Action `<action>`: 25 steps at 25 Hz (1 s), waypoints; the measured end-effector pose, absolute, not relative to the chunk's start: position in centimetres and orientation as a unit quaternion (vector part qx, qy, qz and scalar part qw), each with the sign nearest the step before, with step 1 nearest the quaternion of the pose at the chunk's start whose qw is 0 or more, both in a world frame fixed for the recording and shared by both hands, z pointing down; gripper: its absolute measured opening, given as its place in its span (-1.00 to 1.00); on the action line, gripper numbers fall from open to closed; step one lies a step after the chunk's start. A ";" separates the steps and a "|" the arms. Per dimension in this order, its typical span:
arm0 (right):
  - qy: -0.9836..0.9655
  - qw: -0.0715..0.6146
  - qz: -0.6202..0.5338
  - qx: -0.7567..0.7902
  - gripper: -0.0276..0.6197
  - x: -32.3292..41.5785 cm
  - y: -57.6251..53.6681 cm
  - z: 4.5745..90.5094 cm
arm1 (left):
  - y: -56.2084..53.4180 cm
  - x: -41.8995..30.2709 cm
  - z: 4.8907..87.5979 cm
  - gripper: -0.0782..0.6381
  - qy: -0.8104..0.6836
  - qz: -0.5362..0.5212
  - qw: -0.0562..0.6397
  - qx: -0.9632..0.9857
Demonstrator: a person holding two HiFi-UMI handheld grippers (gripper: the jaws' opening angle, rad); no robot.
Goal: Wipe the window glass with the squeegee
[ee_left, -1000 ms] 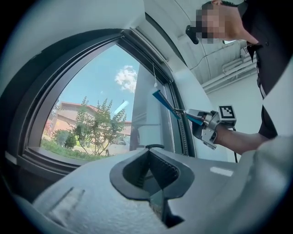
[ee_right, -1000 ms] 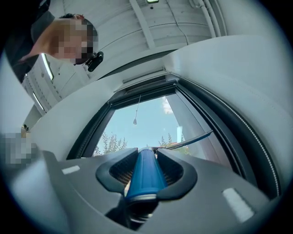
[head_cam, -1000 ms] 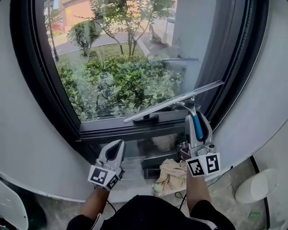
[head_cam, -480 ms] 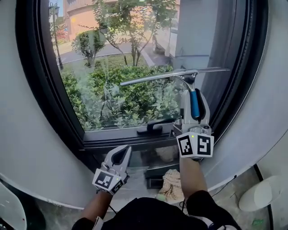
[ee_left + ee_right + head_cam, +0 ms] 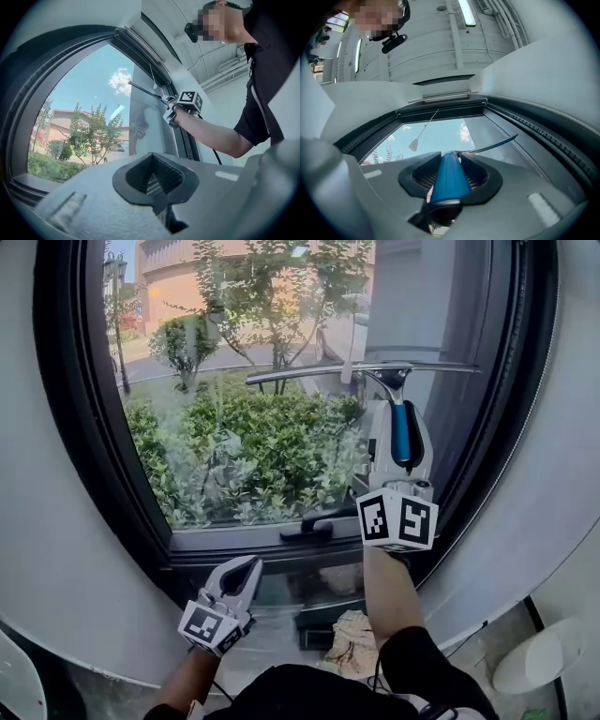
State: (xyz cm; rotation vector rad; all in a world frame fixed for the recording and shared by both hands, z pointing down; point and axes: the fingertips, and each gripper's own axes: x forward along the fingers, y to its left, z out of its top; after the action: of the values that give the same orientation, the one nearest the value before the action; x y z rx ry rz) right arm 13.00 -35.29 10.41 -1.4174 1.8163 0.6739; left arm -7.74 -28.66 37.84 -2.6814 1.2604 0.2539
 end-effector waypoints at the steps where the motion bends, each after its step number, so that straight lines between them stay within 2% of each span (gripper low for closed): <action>1: 0.701 0.371 0.260 -0.552 -0.51 13.1 -35.6 9.8 | -28.7 -7.8 37.7 -0.78 0.423 0.087 0.083 -0.898; 12: 0.676 0.433 0.243 -0.544 -0.51 14.7 -37.5 5.2 | -28.9 -8.6 37.2 -0.78 0.432 0.087 0.085 -0.894; 25: 0.680 0.439 0.250 -0.531 -0.51 14.1 -38.4 4.6 | -29.9 -9.2 37.2 -0.78 0.435 0.080 0.088 -0.893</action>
State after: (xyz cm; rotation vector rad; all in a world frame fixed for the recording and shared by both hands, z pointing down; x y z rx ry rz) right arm 14.13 -38.44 4.60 -1.3182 1.6906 0.6214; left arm -9.22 -29.89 37.21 -2.6570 1.2941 0.2378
